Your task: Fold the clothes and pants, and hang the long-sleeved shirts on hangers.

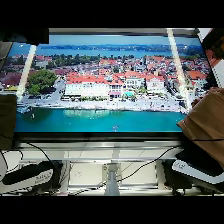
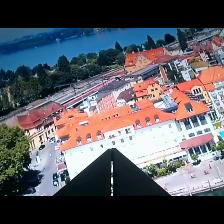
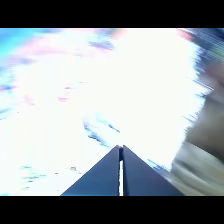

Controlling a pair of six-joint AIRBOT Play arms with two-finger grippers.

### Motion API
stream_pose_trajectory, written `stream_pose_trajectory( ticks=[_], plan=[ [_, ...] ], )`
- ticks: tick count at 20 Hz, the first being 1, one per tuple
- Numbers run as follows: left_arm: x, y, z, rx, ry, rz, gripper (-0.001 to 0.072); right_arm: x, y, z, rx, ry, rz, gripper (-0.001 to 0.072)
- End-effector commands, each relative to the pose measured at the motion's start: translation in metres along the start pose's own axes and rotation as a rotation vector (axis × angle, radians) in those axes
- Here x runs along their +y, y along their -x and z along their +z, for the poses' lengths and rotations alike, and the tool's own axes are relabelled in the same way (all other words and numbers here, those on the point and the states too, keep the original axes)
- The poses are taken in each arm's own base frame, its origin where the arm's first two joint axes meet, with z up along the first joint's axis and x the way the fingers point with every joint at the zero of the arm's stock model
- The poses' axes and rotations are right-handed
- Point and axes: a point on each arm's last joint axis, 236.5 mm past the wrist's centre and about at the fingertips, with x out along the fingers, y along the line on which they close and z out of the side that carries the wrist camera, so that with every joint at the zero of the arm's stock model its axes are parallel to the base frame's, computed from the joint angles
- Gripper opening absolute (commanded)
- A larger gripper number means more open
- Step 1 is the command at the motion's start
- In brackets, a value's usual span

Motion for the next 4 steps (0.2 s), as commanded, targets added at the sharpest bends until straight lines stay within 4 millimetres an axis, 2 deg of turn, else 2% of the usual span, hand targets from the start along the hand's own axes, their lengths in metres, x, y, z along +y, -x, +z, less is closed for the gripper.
stream_pose_trajectory(
  ticks=[1,4],
  plan=[
    [0.000,0.000,0.000,-0.001,0.000,0.001,0.0017,0.129,-0.006,0.005,-0.071,0.246,0.260,0.0038],
    [0.000,0.000,0.000,-0.001,0.000,0.001,0.0017,0.203,-0.003,-0.017,-0.074,0.430,0.381,0.0038]
  ],
)
